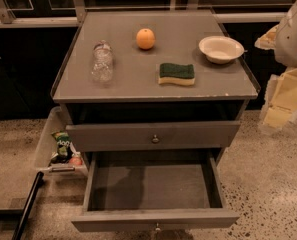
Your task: Close middle drawer
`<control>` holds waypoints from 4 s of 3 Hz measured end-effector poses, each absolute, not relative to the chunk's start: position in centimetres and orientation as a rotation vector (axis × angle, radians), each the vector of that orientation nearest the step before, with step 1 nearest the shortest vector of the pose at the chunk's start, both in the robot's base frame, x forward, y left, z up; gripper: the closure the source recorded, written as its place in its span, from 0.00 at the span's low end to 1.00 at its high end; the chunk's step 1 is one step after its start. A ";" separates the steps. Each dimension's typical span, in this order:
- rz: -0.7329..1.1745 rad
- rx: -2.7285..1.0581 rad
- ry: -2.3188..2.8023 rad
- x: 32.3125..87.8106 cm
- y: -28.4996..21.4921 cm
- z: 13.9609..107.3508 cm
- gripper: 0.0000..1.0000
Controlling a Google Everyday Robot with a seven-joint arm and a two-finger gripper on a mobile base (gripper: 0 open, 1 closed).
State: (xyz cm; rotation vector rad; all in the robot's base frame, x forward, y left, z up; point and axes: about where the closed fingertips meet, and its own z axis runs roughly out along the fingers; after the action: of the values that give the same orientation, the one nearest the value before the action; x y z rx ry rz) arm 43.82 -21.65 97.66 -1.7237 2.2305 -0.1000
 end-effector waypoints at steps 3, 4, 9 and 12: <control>-0.082 -1.771 2.186 42.8 -21.6 93.4 0.00; -0.063 -1.791 2.143 42.2 -21.9 90.8 0.19; 0.207 -1.773 2.277 39.2 -23.3 73.6 1.00; 0.251 -1.771 2.224 37.9 -23.9 61.2 1.00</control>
Offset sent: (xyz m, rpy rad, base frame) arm -0.0101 -0.0006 -0.0429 -0.0045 0.0034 0.0538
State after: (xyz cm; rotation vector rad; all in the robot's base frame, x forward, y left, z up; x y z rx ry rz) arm 37.88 -23.92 61.21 -1.7710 2.2243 0.2508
